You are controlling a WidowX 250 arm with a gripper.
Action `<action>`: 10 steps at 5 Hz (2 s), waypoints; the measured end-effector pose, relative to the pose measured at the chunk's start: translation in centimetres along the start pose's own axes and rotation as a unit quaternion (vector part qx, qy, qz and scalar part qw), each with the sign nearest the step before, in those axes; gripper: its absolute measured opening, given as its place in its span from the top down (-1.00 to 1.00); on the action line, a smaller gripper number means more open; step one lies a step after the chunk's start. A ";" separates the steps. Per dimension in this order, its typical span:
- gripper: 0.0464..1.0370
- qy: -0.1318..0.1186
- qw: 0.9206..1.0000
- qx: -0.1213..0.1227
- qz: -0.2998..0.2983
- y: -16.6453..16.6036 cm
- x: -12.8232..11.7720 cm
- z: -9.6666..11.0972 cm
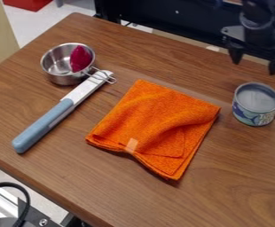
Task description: Move the can to the lower right corner of table
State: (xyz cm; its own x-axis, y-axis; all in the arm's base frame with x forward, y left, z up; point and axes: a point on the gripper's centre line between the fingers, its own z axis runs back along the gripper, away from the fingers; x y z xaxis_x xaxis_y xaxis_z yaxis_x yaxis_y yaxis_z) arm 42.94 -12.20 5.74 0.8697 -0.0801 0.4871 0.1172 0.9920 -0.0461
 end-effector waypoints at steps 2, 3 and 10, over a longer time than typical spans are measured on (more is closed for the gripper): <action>-0.92 -0.013 0.998 0.011 -0.053 -2.3 -1.6 -0.9; -0.92 -0.014 0.999 0.015 -0.039 -2.1 -2.0 -1.1; -0.92 0.040 0.999 0.024 0.013 -2.7 -9.3 1.4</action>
State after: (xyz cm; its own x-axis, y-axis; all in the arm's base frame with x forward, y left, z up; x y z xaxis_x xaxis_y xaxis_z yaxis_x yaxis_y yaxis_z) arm 33.89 -13.99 2.52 0.9083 -0.0590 0.4142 0.0716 0.9973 -0.0151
